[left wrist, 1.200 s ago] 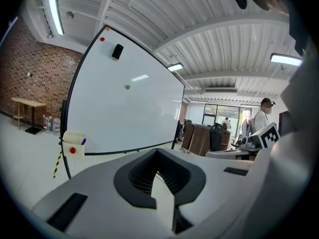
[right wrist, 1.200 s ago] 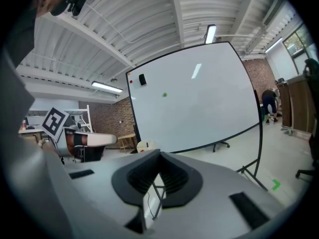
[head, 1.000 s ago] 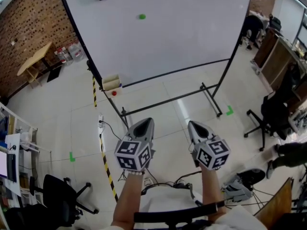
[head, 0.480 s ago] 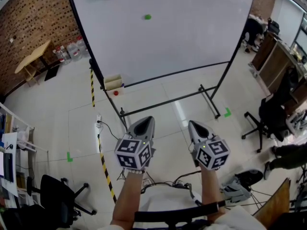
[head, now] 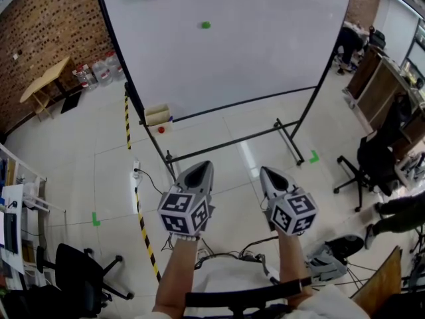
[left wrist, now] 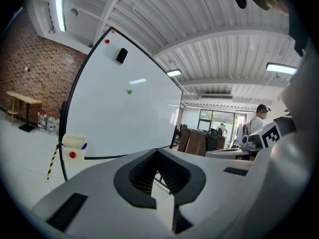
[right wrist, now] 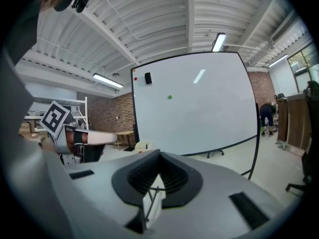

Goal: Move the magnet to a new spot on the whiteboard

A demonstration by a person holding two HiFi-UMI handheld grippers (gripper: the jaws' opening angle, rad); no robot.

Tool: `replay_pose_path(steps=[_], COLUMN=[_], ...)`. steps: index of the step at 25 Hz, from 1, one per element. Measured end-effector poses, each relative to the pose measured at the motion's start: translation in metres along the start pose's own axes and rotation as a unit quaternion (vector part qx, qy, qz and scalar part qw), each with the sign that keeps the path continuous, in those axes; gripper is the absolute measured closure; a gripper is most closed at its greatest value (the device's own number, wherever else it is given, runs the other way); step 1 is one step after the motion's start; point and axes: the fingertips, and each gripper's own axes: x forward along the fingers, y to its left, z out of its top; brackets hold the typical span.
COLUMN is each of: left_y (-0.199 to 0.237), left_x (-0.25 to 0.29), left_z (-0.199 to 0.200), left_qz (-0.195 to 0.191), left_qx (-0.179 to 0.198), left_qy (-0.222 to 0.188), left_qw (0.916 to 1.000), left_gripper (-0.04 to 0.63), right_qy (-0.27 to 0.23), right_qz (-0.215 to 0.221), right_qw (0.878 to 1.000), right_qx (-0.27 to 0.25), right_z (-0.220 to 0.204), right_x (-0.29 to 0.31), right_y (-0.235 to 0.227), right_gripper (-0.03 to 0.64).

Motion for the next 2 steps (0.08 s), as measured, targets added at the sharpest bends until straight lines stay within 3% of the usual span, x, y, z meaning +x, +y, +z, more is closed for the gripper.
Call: replay_pose_path(steps=[2], left_y=[-0.0007], left_x=[-0.0001], left_z=[-0.0005], left_qz=[0.0], left_qx=[0.0], left_qy=[0.0], left_qw=[1.0], left_gripper=[0.604], right_qy=[0.001], right_qz=[0.001], right_qw=[1.0], right_qx=[0.0], right_z=[-0.0009], right_x=[-0.0005], right_y=[0.0006], right_gripper=[0.618])
